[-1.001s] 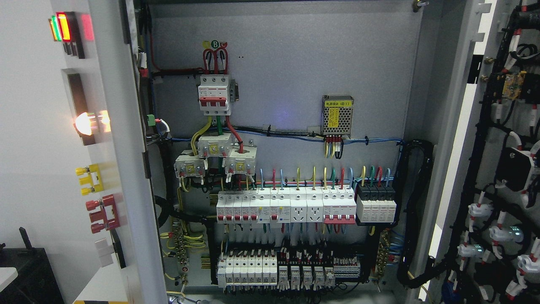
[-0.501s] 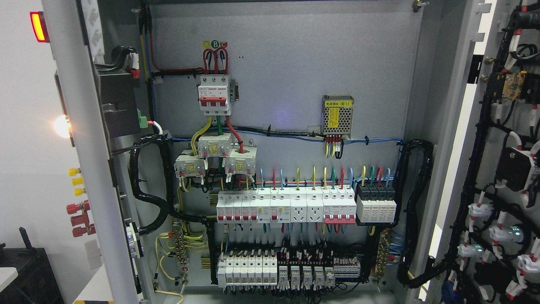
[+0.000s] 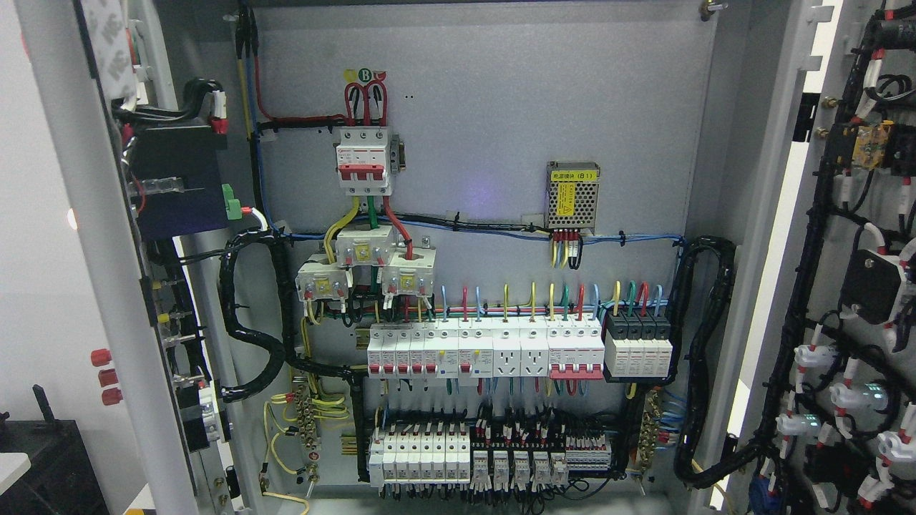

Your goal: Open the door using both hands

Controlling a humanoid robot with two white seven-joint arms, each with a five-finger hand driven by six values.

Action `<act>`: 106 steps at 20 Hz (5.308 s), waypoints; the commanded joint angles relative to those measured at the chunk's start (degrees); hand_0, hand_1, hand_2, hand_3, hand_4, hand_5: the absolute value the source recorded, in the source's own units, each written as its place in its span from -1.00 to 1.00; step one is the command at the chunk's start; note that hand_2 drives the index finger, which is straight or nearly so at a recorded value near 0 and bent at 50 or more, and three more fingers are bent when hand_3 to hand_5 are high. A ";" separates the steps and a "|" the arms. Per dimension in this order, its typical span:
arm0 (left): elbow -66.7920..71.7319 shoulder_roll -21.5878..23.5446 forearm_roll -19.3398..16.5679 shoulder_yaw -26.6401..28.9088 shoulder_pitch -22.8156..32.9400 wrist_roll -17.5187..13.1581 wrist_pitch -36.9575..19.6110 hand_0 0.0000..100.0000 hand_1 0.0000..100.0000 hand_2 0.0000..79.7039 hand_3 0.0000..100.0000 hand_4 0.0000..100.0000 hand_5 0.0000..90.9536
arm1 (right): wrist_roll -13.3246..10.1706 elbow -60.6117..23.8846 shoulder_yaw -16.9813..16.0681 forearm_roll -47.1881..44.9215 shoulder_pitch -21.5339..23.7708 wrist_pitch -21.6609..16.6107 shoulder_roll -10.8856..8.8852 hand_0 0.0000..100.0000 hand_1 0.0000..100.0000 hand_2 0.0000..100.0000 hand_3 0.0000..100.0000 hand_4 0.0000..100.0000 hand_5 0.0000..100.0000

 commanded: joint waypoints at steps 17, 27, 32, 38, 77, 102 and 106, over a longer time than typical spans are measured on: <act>-0.04 0.00 0.00 0.00 0.01 0.02 -0.02 -1.00 -1.00 -1.00 -1.00 -0.92 -1.00 | -0.71 0.44 4.50 3.47 -0.37 0.07 4.16 -1.00 -1.00 -1.00 -1.00 -1.00 -1.00; -0.04 0.00 0.00 0.00 0.01 0.02 -0.02 -1.00 -1.00 -1.00 -1.00 -0.92 -1.00 | -0.71 1.15 5.29 4.08 -2.13 0.07 5.39 -1.00 -1.00 -1.00 -1.00 -1.00 -1.00; 0.04 0.00 0.00 0.00 0.01 0.02 -0.02 -1.00 -1.00 -1.00 -1.00 -0.92 -1.00 | -0.71 1.15 5.29 4.61 -2.22 0.07 5.39 -1.00 -1.00 -1.00 -1.00 -1.00 -1.00; -0.04 0.00 0.00 0.00 0.01 0.02 -0.02 -1.00 -1.00 -1.00 -1.00 -0.91 -1.00 | -0.71 1.32 7.31 5.66 -2.31 0.07 6.00 -1.00 -1.00 -1.00 -1.00 -1.00 -1.00; -35.79 1.40 3.07 -15.37 13.27 0.02 0.60 -1.00 -1.00 -1.00 -1.00 -0.91 -1.00 | -12.40 2.91 -3.50 10.14 7.26 -8.00 -3.57 -1.00 -1.00 -1.00 -1.00 -1.00 -1.00; -96.27 12.39 8.35 -26.28 35.52 1.24 -9.15 -1.00 -1.00 -1.00 -1.00 -0.91 -1.00 | -13.10 -11.24 -15.09 16.83 33.80 -25.85 -14.47 -1.00 -1.00 -1.00 -1.00 -1.00 -1.00; -100.23 14.23 8.70 -26.28 37.54 4.49 -13.19 -1.00 -1.00 -1.00 -1.00 -0.91 -1.00 | -13.02 -15.02 -20.54 16.74 39.51 -27.00 -14.82 -1.00 -1.00 -1.00 -1.00 -1.00 -1.00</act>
